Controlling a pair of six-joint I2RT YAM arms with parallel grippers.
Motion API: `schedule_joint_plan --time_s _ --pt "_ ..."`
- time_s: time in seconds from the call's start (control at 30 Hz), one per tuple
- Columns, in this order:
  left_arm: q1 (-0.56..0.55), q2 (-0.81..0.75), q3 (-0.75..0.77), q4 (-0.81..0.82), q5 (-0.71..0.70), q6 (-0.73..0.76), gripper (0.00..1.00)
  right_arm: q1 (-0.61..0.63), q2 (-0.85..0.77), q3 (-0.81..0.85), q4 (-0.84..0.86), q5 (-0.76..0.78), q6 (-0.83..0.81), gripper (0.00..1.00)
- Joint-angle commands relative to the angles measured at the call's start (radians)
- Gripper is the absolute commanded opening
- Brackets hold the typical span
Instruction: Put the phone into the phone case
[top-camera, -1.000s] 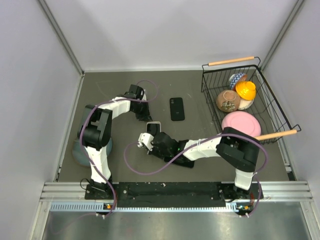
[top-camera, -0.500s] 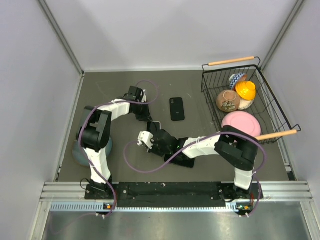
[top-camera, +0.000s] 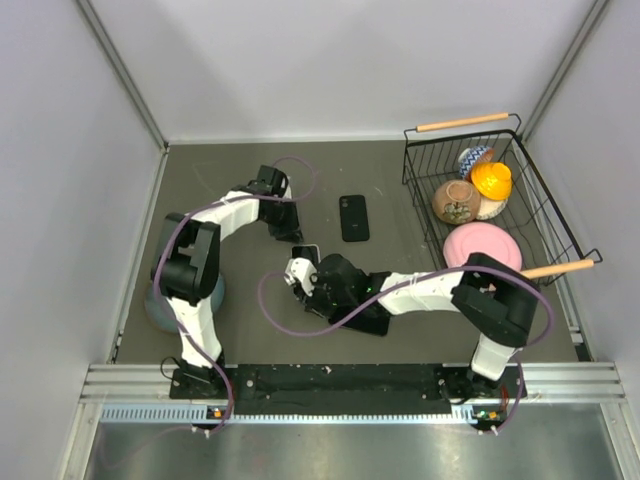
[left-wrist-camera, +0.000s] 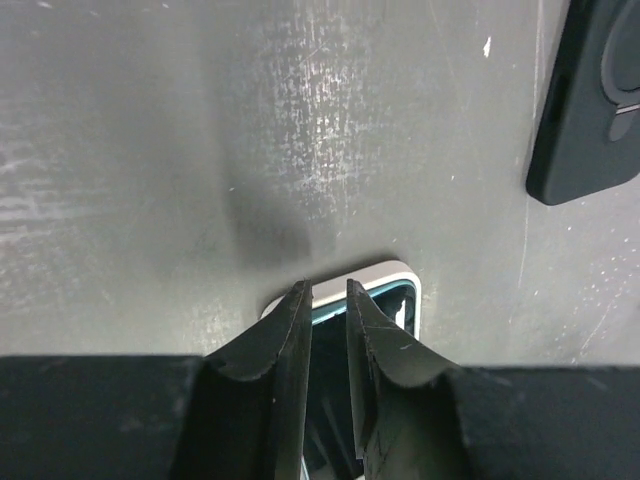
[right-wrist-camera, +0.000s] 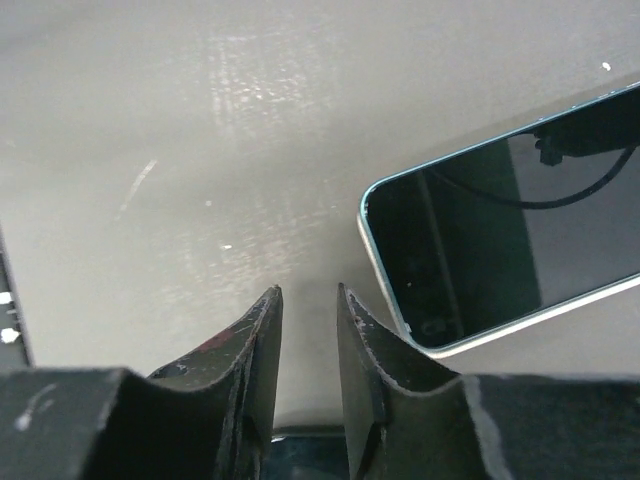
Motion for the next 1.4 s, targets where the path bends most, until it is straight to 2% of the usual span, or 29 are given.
schedule_joint_plan --time_s 0.0,0.1,0.2,0.33,0.4,0.57,0.8,1.0,1.17,1.37 --pt "0.03 -0.127 0.032 -0.048 -0.045 -0.008 0.27 -0.004 -0.121 -0.03 -0.007 -0.071 0.164 0.29" --pt "0.042 -0.187 -0.026 -0.039 -0.083 -0.014 0.29 -0.007 -0.187 -0.079 0.032 -0.054 0.265 0.32" --pt "0.046 -0.247 -0.116 -0.015 -0.103 -0.016 0.29 -0.041 -0.216 -0.068 -0.029 0.0 0.374 0.38" --pt "0.048 -0.299 -0.239 0.05 -0.026 -0.032 0.29 -0.13 -0.228 -0.05 -0.038 -0.026 0.514 0.48" --pt "0.046 -0.31 -0.299 0.091 0.005 -0.048 0.29 -0.176 -0.216 -0.045 -0.019 -0.039 0.572 0.51" --pt "0.045 -0.29 -0.356 0.139 0.065 -0.055 0.28 -0.238 -0.1 0.058 -0.097 -0.106 0.66 0.54" --pt "0.046 -0.261 -0.391 0.165 0.078 -0.065 0.26 -0.271 0.002 0.113 -0.096 -0.074 0.677 0.57" --pt "0.043 -0.251 -0.387 0.156 0.059 -0.063 0.25 -0.304 0.068 0.139 -0.096 -0.118 0.66 0.57" --pt "0.039 -0.245 -0.4 0.185 0.105 -0.088 0.24 -0.304 0.108 0.156 -0.099 -0.134 0.66 0.57" --pt "0.023 -0.196 -0.4 0.185 0.096 -0.095 0.13 -0.3 0.175 0.196 -0.114 -0.111 0.709 0.56"
